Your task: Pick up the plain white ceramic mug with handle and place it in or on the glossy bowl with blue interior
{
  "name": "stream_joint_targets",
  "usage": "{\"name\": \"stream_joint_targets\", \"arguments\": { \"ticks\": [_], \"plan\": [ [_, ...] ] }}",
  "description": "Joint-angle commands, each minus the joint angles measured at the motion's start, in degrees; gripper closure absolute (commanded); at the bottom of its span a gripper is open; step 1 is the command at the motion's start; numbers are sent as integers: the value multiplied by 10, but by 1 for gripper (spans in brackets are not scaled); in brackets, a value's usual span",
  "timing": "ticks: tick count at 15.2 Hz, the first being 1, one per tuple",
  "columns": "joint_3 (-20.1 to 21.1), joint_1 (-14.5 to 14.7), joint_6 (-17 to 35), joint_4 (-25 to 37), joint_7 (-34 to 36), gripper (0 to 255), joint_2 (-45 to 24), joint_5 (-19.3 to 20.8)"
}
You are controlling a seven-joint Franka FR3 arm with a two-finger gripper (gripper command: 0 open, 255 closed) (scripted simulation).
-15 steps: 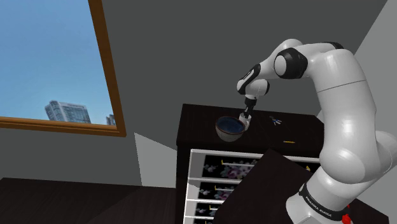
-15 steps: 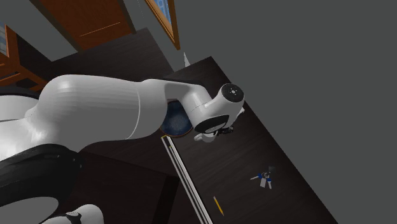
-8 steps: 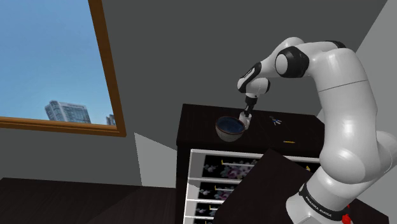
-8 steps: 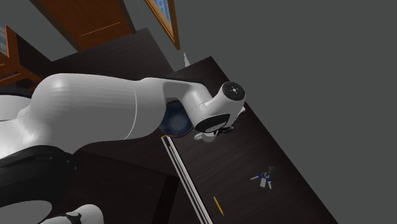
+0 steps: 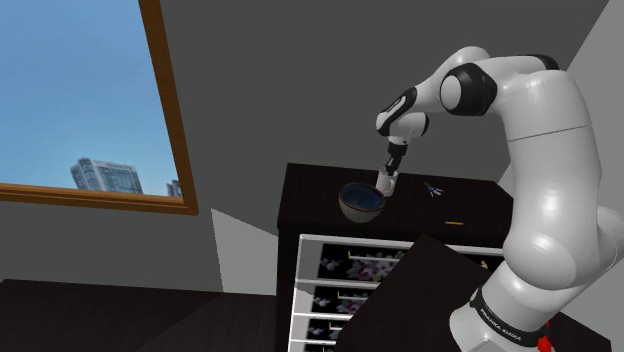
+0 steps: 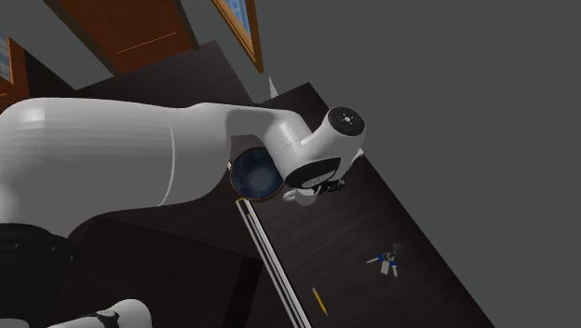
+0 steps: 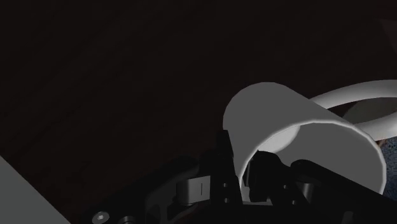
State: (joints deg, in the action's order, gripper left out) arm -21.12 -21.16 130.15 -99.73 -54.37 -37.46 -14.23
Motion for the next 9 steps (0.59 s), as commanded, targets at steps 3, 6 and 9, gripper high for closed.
{"name": "stream_joint_targets", "arguments": {
  "ticks": [3,6,9],
  "plan": [
    [-7,5,-21,0,4,255,21,8],
    [-11,8,-37,2,7,255,36,14],
    [-15,11,-53,5,10,255,50,20]
  ]
}}
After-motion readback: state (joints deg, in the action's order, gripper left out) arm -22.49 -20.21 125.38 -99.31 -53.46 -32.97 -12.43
